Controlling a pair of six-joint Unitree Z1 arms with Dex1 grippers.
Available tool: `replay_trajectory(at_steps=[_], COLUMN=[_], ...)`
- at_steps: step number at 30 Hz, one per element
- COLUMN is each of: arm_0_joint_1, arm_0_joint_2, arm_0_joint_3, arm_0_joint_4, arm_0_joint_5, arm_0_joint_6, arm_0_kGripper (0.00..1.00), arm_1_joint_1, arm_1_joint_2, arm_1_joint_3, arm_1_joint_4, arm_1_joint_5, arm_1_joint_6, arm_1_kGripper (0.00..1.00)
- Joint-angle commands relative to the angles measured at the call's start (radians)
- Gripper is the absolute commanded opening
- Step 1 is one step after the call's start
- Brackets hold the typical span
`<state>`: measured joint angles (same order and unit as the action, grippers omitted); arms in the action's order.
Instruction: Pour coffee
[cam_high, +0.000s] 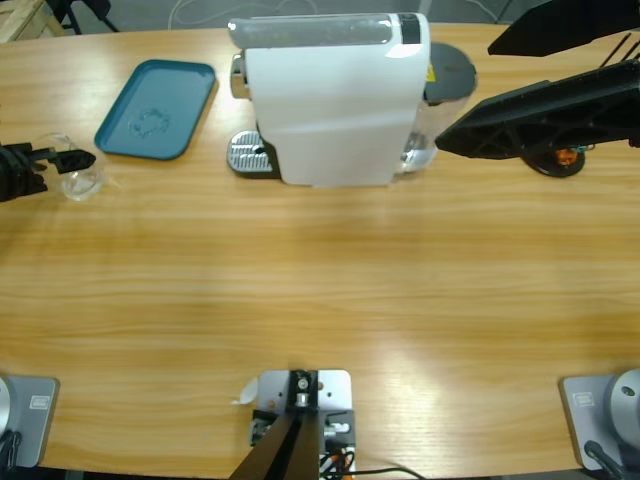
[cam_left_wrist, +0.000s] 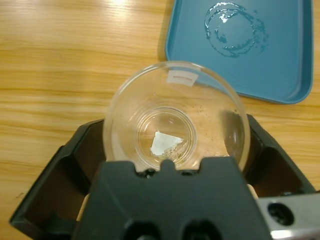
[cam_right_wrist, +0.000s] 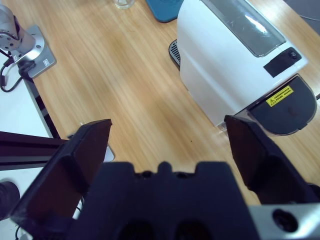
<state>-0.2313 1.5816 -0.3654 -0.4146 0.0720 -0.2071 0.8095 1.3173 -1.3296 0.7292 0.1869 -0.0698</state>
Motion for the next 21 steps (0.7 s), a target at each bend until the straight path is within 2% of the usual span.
replay_trajectory(at_steps=[1, 3, 5, 7, 10, 13, 17, 21], arm_0_joint_1=[0.005, 0.000, -0.005, -0.029, -0.115, -0.171, -0.223, -0.231], arm_0_joint_2=[0.066, 0.065, 0.064, 0.058, 0.013, -0.072, -0.119, -0.034], arm_0_joint_3=[0.028, 0.030, 0.035, 0.037, 0.035, 0.022, -0.081, -0.224], arm_0_joint_4=[-0.039, -0.043, -0.058, -0.083, -0.120, -0.106, 0.057, 0.168], arm_0_joint_5=[0.015, 0.011, 0.005, -0.006, -0.010, -0.107, -0.199, -0.294], arm_0_joint_6=[-0.005, -0.001, 0.002, 0.009, 0.062, 0.113, 0.220, 0.319], arm_0_kGripper=[0.515, 0.474, 0.349, 0.347, 0.353, 0.361, 0.361, 0.361], arm_1_joint_1=[-0.020, -0.020, -0.021, -0.021, -0.027, -0.031, -0.041, -0.050], arm_1_joint_2=[-0.018, -0.018, -0.019, -0.021, -0.023, -0.029, -0.050, -0.071], arm_1_joint_3=[0.035, 0.036, 0.035, 0.035, 0.034, 0.035, 0.055, 0.082], arm_1_joint_4=[-0.008, -0.008, -0.007, -0.007, -0.007, -0.007, -0.007, -0.007], arm_1_joint_5=[0.022, 0.024, 0.025, 0.026, 0.026, 0.026, 0.028, 0.033], arm_1_joint_6=[-0.005, -0.007, -0.007, -0.007, -0.008, -0.008, -0.010, -0.013], arm_1_kGripper=[0.996, 0.996, 0.996, 0.996, 0.996, 0.996, 0.996, 0.991])
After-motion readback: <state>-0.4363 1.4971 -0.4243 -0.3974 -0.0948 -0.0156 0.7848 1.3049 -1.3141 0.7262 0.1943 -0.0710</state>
